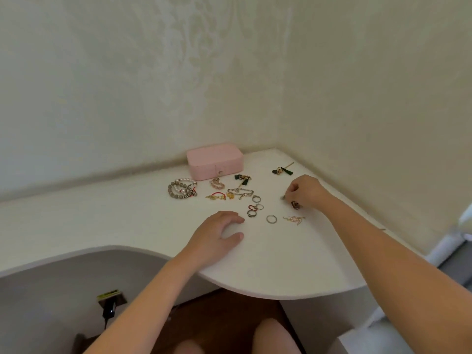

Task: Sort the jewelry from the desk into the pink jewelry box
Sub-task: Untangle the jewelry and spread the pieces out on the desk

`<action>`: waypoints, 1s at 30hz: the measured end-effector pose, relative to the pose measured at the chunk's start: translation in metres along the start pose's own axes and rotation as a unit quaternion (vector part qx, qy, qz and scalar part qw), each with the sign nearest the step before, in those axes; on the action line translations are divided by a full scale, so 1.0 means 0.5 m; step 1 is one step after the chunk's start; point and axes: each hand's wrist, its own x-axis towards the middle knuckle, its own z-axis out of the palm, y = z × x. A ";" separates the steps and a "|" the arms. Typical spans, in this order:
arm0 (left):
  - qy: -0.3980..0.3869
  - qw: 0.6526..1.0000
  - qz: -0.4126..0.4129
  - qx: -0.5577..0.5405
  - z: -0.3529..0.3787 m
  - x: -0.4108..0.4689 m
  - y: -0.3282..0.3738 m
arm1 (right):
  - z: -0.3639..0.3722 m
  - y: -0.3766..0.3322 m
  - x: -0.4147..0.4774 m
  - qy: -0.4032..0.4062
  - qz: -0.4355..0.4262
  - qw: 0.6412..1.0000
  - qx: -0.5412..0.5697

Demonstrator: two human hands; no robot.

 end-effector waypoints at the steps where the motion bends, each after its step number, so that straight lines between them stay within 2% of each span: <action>1: 0.002 1.000 -0.006 -0.012 -0.001 -0.001 -0.001 | 0.000 0.000 0.005 -0.004 0.020 0.998 0.058; 3: 0.011 0.999 -0.021 -0.049 -0.001 0.001 -0.005 | -0.002 -0.003 0.014 -0.010 0.060 0.983 0.175; 5: 0.026 0.994 -0.036 -0.102 -0.003 0.003 -0.006 | -0.010 -0.016 0.012 -0.021 0.082 0.952 0.293; 10: 0.079 0.961 -0.063 -0.259 -0.019 0.010 -0.005 | -0.038 -0.093 -0.009 -0.101 -0.005 0.870 0.482; 13: 0.123 0.908 -0.086 -0.392 -0.033 0.019 -0.007 | -0.037 -0.161 -0.039 -0.180 -0.065 0.834 0.518; 18: 0.123 0.770 -0.152 -0.608 -0.062 0.022 -0.021 | 0.039 -0.229 -0.069 -0.276 -0.139 0.818 0.485; 21: 0.100 0.740 -0.153 -0.647 -0.074 0.016 -0.037 | 0.106 -0.236 -0.071 -0.305 -0.139 0.810 0.481; 23: 0.085 0.744 -0.148 -0.646 -0.080 0.015 -0.047 | 0.138 -0.232 -0.067 -0.313 -0.138 0.801 0.491; 26: 0.091 0.790 -0.146 -0.589 -0.085 0.018 -0.051 | 0.170 -0.227 -0.059 -0.320 -0.146 0.786 0.508; 30: 0.145 0.825 -0.169 -0.519 -0.090 0.025 -0.054 | 0.203 -0.222 -0.052 -0.285 -0.178 0.809 0.482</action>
